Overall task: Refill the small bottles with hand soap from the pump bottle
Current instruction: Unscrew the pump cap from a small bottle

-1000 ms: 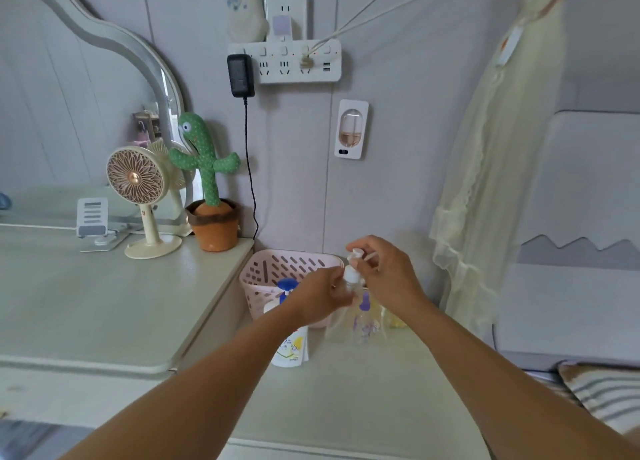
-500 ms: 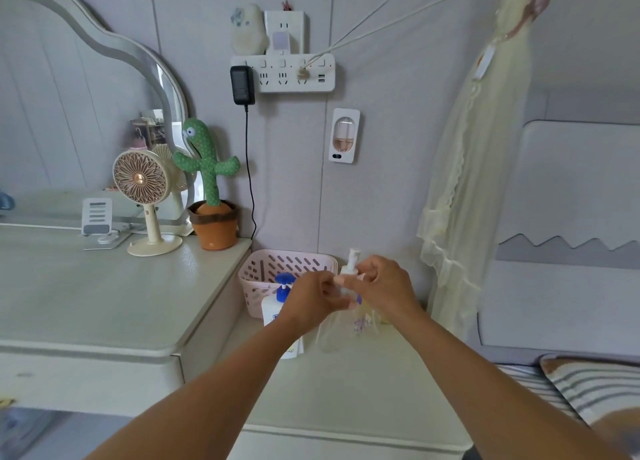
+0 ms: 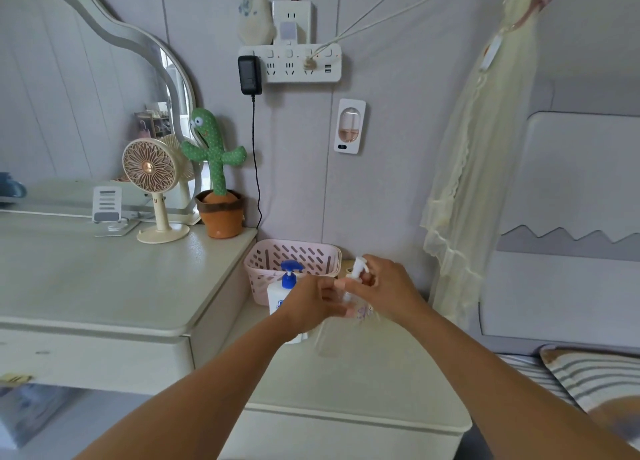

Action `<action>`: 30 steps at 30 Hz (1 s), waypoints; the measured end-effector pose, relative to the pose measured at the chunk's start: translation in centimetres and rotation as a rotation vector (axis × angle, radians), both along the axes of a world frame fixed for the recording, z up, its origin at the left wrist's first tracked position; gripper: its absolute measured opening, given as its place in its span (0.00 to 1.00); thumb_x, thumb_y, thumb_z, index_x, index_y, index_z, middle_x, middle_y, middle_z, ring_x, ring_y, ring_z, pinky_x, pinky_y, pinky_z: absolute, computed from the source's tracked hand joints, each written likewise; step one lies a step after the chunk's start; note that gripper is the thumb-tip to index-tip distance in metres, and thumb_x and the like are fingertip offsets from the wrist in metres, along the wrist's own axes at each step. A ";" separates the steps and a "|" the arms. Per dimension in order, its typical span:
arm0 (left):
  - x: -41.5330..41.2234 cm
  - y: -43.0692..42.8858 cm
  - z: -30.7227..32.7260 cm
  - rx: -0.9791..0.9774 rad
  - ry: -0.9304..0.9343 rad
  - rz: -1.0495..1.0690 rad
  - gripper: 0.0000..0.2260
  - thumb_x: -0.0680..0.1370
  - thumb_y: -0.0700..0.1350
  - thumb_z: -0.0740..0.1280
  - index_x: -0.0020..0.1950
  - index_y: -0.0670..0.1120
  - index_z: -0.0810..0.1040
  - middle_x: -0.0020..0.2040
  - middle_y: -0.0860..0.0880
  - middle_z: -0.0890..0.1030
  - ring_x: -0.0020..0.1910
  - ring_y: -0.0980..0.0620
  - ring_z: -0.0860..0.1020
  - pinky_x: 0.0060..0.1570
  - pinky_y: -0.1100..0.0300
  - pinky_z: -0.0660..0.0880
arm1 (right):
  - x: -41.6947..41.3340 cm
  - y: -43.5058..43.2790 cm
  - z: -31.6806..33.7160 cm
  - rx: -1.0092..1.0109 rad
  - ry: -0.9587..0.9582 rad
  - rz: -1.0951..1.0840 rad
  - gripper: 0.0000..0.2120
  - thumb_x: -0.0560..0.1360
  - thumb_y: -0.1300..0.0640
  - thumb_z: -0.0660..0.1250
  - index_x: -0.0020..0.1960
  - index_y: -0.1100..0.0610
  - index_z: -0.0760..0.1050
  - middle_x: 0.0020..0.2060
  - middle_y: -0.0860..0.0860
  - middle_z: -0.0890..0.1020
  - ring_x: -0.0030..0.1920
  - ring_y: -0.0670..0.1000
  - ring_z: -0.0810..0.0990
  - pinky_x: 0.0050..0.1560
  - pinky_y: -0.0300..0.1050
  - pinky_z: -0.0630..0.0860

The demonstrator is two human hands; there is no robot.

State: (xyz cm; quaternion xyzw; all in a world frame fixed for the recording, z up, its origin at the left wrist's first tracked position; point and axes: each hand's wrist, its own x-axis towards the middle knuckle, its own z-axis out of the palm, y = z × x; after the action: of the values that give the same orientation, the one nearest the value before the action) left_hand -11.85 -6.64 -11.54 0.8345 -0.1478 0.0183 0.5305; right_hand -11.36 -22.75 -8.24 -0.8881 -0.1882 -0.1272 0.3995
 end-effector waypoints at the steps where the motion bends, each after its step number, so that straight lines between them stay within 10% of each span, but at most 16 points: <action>1: -0.1 0.2 -0.1 -0.032 0.026 -0.018 0.14 0.67 0.39 0.77 0.51 0.41 0.81 0.44 0.46 0.83 0.44 0.51 0.81 0.55 0.51 0.77 | 0.1 -0.2 -0.3 0.026 0.021 0.059 0.12 0.68 0.47 0.74 0.36 0.43 0.70 0.29 0.44 0.77 0.29 0.40 0.73 0.32 0.32 0.69; 5: -0.2 0.6 -0.4 -0.077 0.043 0.005 0.15 0.67 0.40 0.77 0.50 0.37 0.80 0.48 0.37 0.81 0.49 0.40 0.80 0.57 0.48 0.77 | 0.8 -0.6 -1.5 0.144 0.090 0.125 0.15 0.66 0.42 0.73 0.49 0.46 0.77 0.41 0.47 0.82 0.40 0.44 0.80 0.42 0.44 0.79; 8: -0.2 0.1 -0.5 -0.066 0.028 -0.013 0.13 0.67 0.39 0.77 0.50 0.41 0.81 0.43 0.44 0.83 0.43 0.50 0.81 0.54 0.56 0.78 | 0.6 -0.1 -1.8 0.279 0.195 0.104 0.24 0.65 0.44 0.76 0.58 0.47 0.75 0.48 0.46 0.82 0.48 0.46 0.82 0.44 0.44 0.80; 15: 0.2 0.3 -2.0 -0.048 0.052 0.123 0.11 0.67 0.42 0.77 0.35 0.49 0.75 0.32 0.56 0.77 0.35 0.58 0.76 0.45 0.62 0.74 | 1.0 -0.4 -3.5 0.527 0.299 -0.055 0.25 0.62 0.48 0.80 0.55 0.49 0.76 0.49 0.47 0.82 0.51 0.50 0.81 0.47 0.45 0.77; 23: 0.5 0.0 -3.8 -0.008 0.063 0.161 0.11 0.66 0.45 0.78 0.43 0.48 0.79 0.41 0.53 0.83 0.42 0.56 0.81 0.45 0.66 0.75 | 0.6 0.4 -4.5 0.471 0.304 0.049 0.06 0.70 0.54 0.75 0.44 0.46 0.81 0.42 0.46 0.83 0.45 0.47 0.79 0.45 0.36 0.73; 30: 1.4 -0.1 -5.7 0.018 0.061 0.185 0.14 0.65 0.46 0.78 0.48 0.46 0.82 0.42 0.53 0.84 0.42 0.57 0.82 0.49 0.61 0.78 | 1.3 1.3 -7.1 0.399 0.355 0.007 0.15 0.68 0.49 0.75 0.52 0.52 0.79 0.46 0.47 0.82 0.48 0.46 0.79 0.43 0.36 0.71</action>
State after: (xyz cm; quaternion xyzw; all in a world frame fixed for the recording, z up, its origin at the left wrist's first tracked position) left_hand -10.50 -6.74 -17.28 0.8494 -0.0542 0.0405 0.5233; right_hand -10.07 -21.41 -15.29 -0.7996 -0.0895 -0.0027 0.5938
